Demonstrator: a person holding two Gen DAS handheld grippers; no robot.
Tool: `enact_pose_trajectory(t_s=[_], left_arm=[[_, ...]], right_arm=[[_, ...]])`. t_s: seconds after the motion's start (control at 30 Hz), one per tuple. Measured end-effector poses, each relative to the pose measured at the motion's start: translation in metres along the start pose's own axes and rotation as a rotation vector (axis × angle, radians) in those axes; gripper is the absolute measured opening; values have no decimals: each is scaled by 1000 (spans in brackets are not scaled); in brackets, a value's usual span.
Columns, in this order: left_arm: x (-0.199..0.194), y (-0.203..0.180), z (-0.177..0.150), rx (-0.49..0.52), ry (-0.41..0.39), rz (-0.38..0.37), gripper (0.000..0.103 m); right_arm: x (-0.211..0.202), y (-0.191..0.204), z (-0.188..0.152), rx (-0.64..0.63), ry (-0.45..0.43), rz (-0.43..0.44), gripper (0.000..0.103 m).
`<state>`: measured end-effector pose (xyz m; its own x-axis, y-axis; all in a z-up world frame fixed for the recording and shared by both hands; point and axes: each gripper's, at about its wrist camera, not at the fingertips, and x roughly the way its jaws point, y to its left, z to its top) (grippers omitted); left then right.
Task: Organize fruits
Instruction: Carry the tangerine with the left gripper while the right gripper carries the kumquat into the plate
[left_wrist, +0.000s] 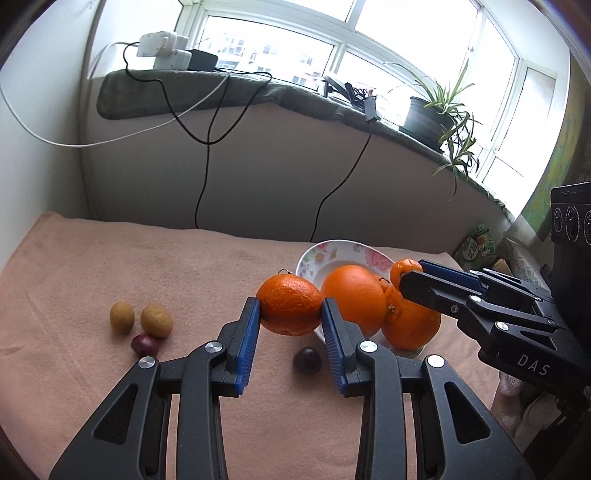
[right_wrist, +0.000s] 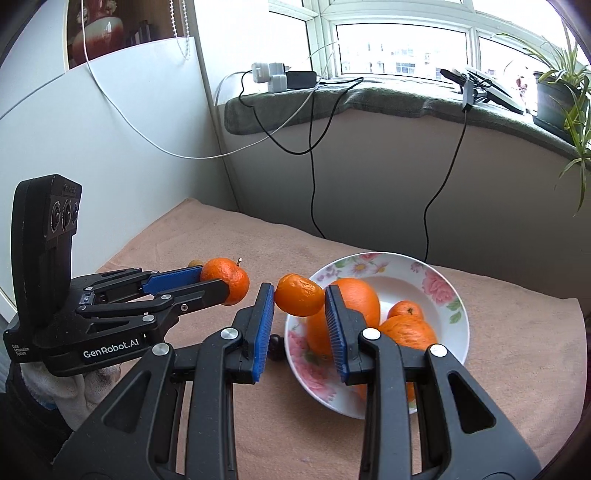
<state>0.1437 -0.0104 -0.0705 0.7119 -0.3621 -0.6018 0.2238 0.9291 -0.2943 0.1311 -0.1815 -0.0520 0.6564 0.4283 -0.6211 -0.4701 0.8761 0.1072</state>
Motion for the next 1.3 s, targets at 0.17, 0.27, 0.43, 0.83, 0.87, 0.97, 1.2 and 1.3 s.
enact_pose_trajectory(t_s=[0.17,0.27,0.43,0.83,0.87,0.97,1.2,1.3], left_arm=[[13,-11,8,19,8,-16,32],[20,-18,13,29,12,-24,32],[35,-30,22,48,22,-40,32],[72,-56,40,90,57,-73,32],[75,-58,41,93,60,-75,32],[82,-62,42,102,67,-76,32],[95,-72,44,121,85,-77,32],[100,-76,45,129,93,-77,32]], right_arm=[[-4,-24,4,34,-12,-24,30],[-4,-37,6,52,-13,-35,30],[-1,-59,7,82,-10,-48,30],[19,-108,-1,169,24,-59,30],[21,-111,-1,173,28,-60,30],[26,-120,-3,187,38,-58,30],[36,-132,-6,211,58,-42,30],[38,-134,-7,218,64,-35,30]])
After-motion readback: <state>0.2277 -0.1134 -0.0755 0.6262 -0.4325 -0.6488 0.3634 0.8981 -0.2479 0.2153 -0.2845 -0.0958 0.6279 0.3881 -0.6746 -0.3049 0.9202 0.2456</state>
